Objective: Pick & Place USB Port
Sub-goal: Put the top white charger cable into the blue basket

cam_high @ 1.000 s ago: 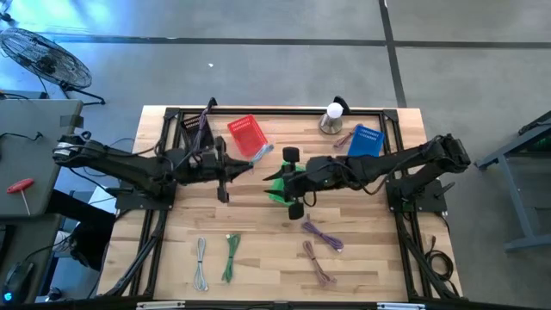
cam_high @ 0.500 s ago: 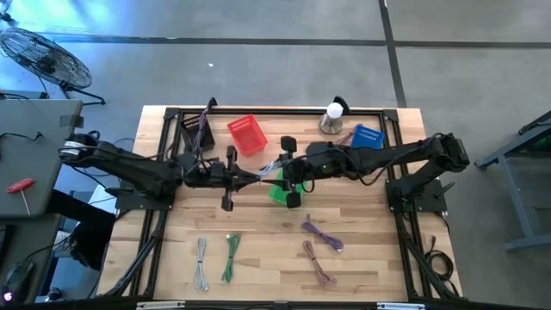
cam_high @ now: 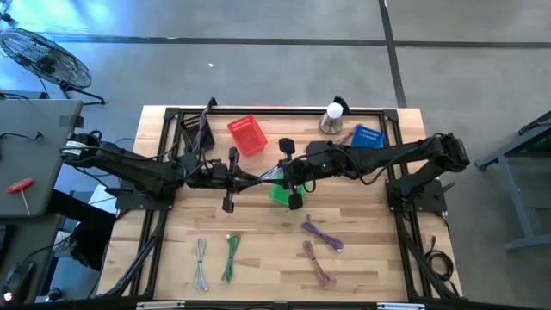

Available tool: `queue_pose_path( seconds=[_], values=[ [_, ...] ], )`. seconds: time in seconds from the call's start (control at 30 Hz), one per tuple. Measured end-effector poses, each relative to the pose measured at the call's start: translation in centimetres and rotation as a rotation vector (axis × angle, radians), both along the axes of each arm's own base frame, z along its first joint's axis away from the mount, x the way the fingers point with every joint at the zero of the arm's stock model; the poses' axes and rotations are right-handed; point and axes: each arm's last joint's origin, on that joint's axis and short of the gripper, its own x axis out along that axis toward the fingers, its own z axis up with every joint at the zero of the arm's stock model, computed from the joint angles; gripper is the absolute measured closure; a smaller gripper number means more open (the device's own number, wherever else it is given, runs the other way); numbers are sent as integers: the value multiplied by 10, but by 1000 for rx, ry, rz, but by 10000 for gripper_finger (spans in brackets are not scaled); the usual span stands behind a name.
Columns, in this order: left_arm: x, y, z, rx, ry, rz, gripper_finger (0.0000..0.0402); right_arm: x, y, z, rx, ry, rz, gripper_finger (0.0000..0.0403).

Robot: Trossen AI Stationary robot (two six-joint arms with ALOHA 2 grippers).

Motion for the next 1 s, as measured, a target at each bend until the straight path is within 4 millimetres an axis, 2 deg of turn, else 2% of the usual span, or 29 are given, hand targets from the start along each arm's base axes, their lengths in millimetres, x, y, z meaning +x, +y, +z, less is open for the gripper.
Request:
queue_pose_path(
  seconds=[0.07,0.43,0.6,0.83,1.0],
  values=[
    [0,0,0,15,-1,-15,376,0,0,0,-24,-1,6,390],
    [2,-1,6,16,-12,-11,322,-2,0,-4,-47,44,-60,398],
    [1,0,15,12,-42,-5,295,-13,3,-10,-134,172,-239,400],
    [1,5,7,77,62,175,287,-65,-1,-4,-364,343,-791,401],
    [1,8,-1,83,151,298,287,-113,-25,8,-246,397,-1002,402]
  ],
)
